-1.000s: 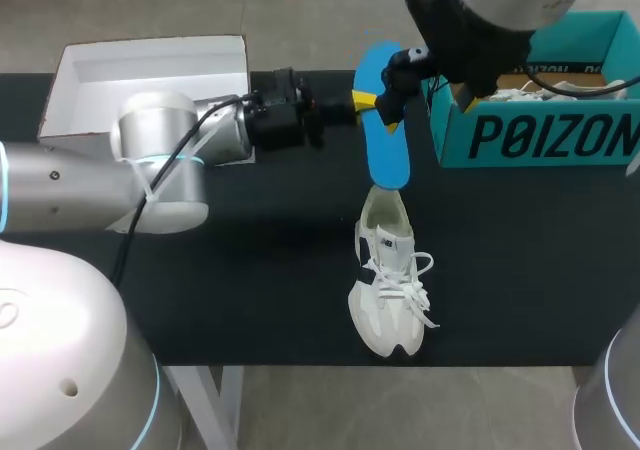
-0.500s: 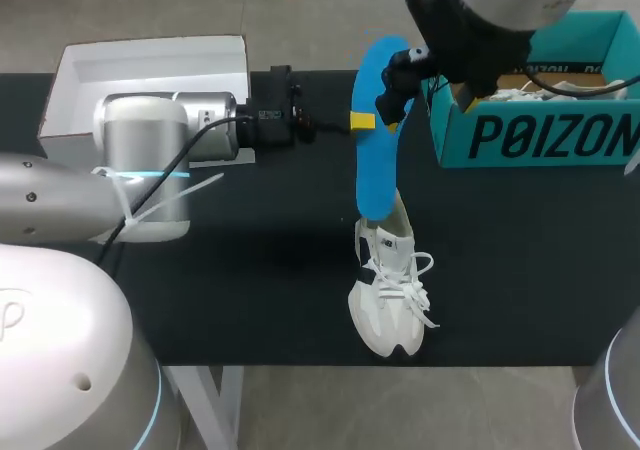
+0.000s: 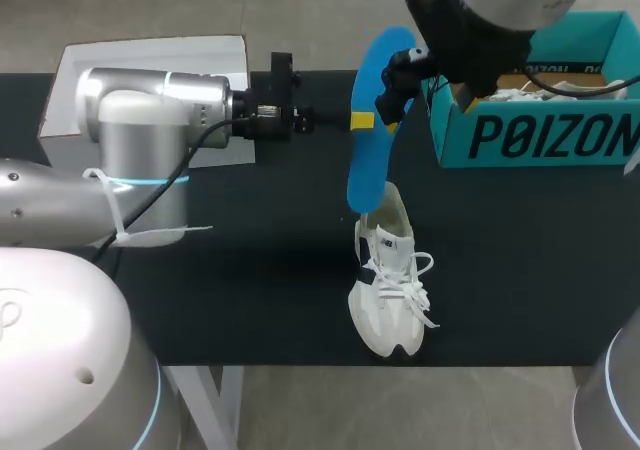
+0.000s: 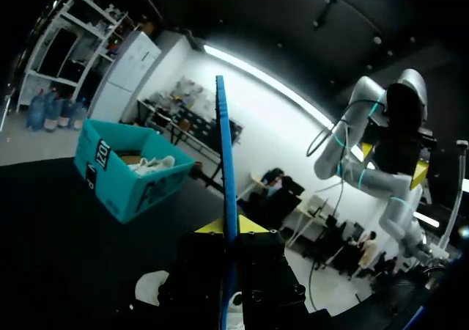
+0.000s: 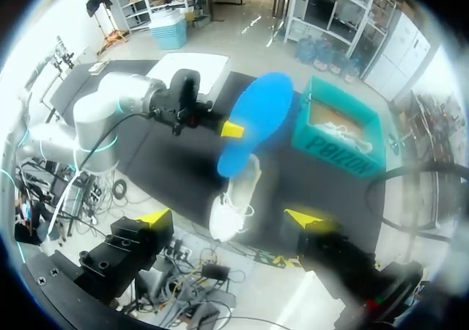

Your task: Take the shoe out of the shoebox, open the shoe tongue, remove and reinsert the insole, then place the shoe into the shoebox

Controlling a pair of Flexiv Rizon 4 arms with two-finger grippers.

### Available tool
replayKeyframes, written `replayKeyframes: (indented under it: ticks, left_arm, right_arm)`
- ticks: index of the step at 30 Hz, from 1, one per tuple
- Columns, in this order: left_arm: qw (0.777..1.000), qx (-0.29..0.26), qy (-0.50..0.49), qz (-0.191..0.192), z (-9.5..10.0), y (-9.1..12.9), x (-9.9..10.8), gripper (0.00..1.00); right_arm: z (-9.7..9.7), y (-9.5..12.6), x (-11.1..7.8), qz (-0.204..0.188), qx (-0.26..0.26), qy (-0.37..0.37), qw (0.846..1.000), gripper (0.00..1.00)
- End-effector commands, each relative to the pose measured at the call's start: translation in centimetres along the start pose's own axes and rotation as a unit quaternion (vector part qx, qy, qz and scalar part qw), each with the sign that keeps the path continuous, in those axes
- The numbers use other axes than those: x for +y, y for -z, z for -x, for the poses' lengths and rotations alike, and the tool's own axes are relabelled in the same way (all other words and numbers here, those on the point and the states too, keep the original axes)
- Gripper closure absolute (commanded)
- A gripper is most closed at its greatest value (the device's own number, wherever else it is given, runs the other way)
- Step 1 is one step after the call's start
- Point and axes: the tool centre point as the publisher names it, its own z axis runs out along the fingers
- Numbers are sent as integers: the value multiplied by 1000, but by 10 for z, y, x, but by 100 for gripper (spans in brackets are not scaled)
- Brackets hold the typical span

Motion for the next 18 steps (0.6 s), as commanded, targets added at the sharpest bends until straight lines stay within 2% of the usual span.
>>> replayKeyframes:
  ticks: [1, 17, 18]
  left_arm:
    - [1000, -4, 0, -1, -2, 0, 0, 100]
    - [1000, -4, 0, -1, -2, 0, 0, 100]
    - [999, -9, -38, -1, -5, 1, 0, 100]
  right_arm:
    - [0, -1, 1, -2, 1, 0, 1000, 0]
    - [0, -1, 1, -2, 1, 0, 1000, 0]
    - [0, -1, 1, -2, 1, 0, 1000, 0]
